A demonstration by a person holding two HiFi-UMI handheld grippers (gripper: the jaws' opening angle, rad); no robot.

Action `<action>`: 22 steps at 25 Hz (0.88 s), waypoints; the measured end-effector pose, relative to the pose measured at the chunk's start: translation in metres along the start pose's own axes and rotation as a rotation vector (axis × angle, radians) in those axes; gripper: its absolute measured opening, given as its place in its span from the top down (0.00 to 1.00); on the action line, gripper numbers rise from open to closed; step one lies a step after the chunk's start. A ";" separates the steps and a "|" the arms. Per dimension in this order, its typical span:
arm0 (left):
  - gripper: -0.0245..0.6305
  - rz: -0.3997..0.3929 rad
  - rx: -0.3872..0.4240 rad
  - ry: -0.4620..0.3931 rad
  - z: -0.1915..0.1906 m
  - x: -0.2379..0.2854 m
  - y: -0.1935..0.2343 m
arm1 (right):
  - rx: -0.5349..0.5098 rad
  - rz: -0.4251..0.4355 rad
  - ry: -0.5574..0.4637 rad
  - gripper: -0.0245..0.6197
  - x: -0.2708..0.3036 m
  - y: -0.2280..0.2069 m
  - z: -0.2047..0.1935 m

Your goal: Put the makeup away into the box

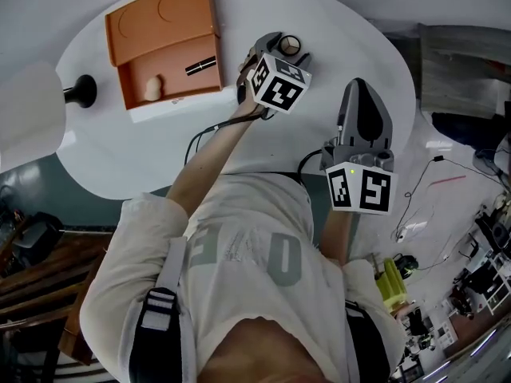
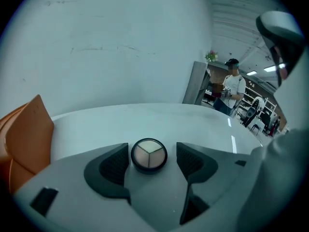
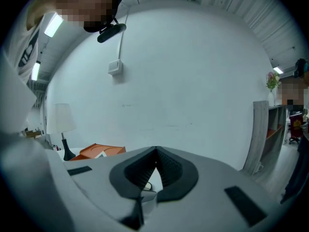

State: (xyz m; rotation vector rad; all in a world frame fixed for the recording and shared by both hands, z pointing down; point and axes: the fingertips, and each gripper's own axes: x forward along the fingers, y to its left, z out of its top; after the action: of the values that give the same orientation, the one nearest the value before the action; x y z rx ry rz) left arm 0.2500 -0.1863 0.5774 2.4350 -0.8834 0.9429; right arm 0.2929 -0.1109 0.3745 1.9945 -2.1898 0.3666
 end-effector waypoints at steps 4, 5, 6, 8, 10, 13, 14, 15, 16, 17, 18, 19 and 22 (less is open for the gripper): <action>0.51 0.059 0.029 0.022 -0.003 0.003 0.000 | -0.003 0.020 0.003 0.95 0.005 0.003 -0.001; 0.53 0.064 0.031 0.022 -0.003 0.003 0.000 | -0.005 0.024 0.001 0.95 0.006 0.003 -0.001; 0.56 0.065 0.035 0.019 -0.003 0.004 0.000 | -0.007 0.027 -0.001 0.95 0.008 0.004 0.000; 0.59 0.060 0.045 0.017 -0.001 0.004 0.001 | -0.010 0.032 -0.005 0.95 0.010 0.005 0.002; 0.59 0.057 0.046 0.018 0.000 0.002 0.003 | -0.012 0.033 -0.010 0.95 0.011 0.009 0.005; 0.59 0.055 0.047 0.016 -0.003 -0.005 0.005 | -0.012 0.035 -0.010 0.95 0.005 0.016 0.007; 0.60 0.053 0.050 0.015 -0.004 -0.005 0.004 | -0.012 0.034 -0.009 0.95 0.004 0.017 0.006; 0.60 0.050 0.052 0.013 -0.004 -0.004 0.003 | -0.012 0.033 -0.009 0.95 0.003 0.015 0.005; 0.60 0.048 0.051 0.008 -0.004 -0.004 0.003 | -0.013 0.033 -0.012 0.95 0.002 0.014 0.005; 0.60 0.049 0.046 -0.002 -0.002 -0.005 0.003 | -0.014 0.035 -0.019 0.95 0.001 0.014 0.006; 0.60 0.050 0.034 -0.021 0.003 -0.010 0.003 | -0.015 0.037 -0.028 0.95 -0.001 0.014 0.009; 0.60 0.053 0.016 -0.049 0.010 -0.020 0.003 | -0.017 0.040 -0.039 0.95 -0.004 0.016 0.013; 0.60 0.078 -0.030 -0.192 0.045 -0.071 0.002 | -0.021 0.059 -0.093 0.95 -0.014 0.025 0.031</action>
State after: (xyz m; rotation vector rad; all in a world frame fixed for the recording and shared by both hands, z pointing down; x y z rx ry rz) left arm 0.2285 -0.1825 0.4957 2.5123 -1.0566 0.7235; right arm 0.2706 -0.1043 0.3396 1.9772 -2.3017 0.2621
